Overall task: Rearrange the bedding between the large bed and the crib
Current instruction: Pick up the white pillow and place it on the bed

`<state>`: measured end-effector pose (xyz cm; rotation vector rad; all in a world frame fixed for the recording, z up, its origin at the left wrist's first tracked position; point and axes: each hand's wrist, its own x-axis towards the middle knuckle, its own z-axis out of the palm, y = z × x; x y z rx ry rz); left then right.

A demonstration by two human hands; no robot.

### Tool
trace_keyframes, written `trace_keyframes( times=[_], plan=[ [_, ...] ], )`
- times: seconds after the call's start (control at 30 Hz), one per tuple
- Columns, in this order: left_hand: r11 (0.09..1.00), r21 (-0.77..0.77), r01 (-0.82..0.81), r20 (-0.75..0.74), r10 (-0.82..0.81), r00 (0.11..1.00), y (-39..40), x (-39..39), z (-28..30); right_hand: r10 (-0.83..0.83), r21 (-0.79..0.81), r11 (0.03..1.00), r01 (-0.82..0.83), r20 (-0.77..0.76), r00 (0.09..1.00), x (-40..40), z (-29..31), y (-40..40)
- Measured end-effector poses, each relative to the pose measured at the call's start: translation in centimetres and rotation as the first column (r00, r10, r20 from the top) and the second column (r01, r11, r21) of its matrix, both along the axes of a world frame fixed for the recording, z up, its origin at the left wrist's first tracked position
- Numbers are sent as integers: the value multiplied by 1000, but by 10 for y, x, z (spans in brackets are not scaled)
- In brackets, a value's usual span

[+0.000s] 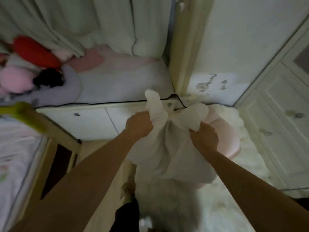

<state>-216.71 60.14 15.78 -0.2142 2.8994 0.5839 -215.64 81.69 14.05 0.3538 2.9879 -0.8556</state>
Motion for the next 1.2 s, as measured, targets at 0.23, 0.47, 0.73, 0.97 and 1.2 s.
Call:
trace_keyframes(
  times=[0.23, 0.47, 0.73, 0.97, 1.2],
  plan=[
    [926, -178, -333, -50, 329, 943, -144, 118, 61, 403, -5, 915, -404, -66, 913, 22, 42, -142],
    [705, -181, -686, -90, 682, 726, -304, 298, 91, 715, -28, 695, -718, -70, 695, 125, 71, -359],
    [367, -139, -920, -76, 922, 380, -456, 529, 92, 922, -18, 387, -922, -24, 387, 300, 80, -592],
    [55, -171, -984, -95, 993, 72, -556, 692, 105, 981, -20, 193, -981, -34, 193, 439, 90, -743],
    [-116, -221, -968, -90, 991, -98, -635, 779, 98, 999, -30, 33, -999, -2, 33, 520, 74, -878]
  ],
)
